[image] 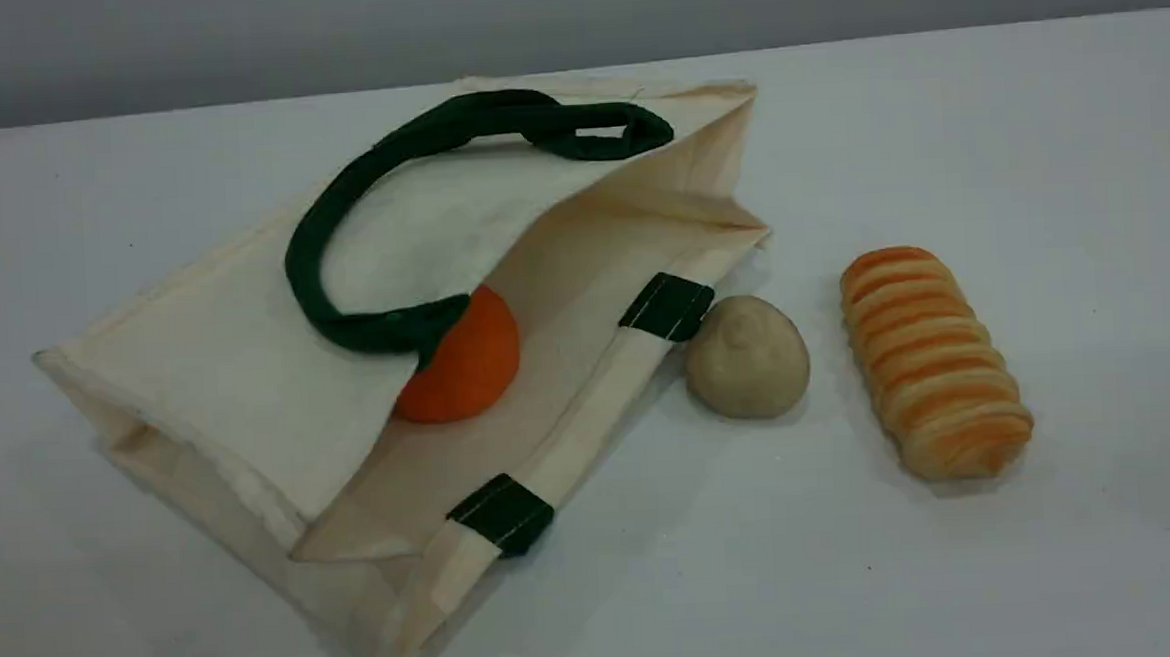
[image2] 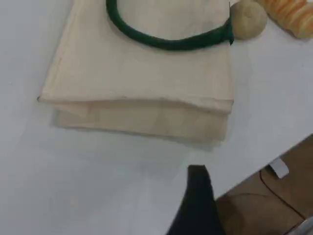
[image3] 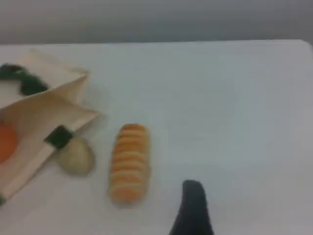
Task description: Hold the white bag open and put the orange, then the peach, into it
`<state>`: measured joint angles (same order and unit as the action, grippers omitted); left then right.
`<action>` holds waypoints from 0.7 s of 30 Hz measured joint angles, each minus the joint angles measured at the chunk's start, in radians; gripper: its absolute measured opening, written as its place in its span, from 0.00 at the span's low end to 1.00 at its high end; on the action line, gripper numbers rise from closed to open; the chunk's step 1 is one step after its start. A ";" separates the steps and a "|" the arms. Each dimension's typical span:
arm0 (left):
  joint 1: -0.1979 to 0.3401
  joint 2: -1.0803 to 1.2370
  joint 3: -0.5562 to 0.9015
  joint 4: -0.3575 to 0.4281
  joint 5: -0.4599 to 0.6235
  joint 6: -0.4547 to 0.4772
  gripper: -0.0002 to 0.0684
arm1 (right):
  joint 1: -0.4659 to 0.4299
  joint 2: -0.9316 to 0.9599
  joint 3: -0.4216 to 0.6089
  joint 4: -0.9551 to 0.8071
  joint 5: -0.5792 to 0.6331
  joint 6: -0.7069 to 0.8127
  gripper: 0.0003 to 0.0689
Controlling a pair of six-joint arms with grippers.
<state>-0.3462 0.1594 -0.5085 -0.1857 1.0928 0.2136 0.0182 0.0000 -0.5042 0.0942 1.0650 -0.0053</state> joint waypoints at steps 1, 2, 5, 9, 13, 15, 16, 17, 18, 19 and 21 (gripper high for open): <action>0.010 0.000 0.000 -0.003 0.001 0.000 0.74 | -0.024 0.000 0.000 0.000 0.000 0.000 0.74; 0.032 0.000 0.000 -0.003 0.001 0.001 0.74 | -0.040 0.000 0.000 0.001 0.000 0.000 0.74; 0.100 -0.002 0.000 -0.001 0.000 0.001 0.74 | -0.049 0.000 0.000 0.006 0.000 -0.001 0.73; 0.203 -0.029 0.000 -0.001 0.000 0.001 0.74 | -0.047 0.000 0.000 0.010 0.000 -0.001 0.72; 0.242 -0.090 0.000 -0.001 0.000 0.001 0.74 | -0.047 0.000 0.000 0.011 0.000 -0.001 0.72; 0.263 -0.120 0.000 -0.001 0.002 0.001 0.74 | -0.047 0.000 0.000 0.011 0.000 0.000 0.72; 0.274 -0.133 0.000 -0.001 0.002 0.001 0.74 | -0.047 0.000 0.000 0.011 0.000 0.000 0.72; 0.279 -0.142 0.000 -0.001 0.002 0.001 0.74 | -0.047 0.000 0.000 0.011 0.000 0.000 0.72; 0.283 -0.156 0.000 -0.001 0.002 0.001 0.74 | -0.047 0.000 0.000 0.011 0.000 0.000 0.72; 0.283 -0.161 0.000 -0.001 0.002 0.001 0.74 | -0.047 0.000 0.000 0.011 0.000 0.000 0.72; 0.283 -0.161 -0.001 0.001 0.002 0.001 0.74 | -0.047 0.000 0.000 0.011 0.000 0.000 0.72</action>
<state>-0.0627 -0.0013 -0.5095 -0.1850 1.0951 0.2146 -0.0292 0.0000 -0.5042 0.1048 1.0650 -0.0054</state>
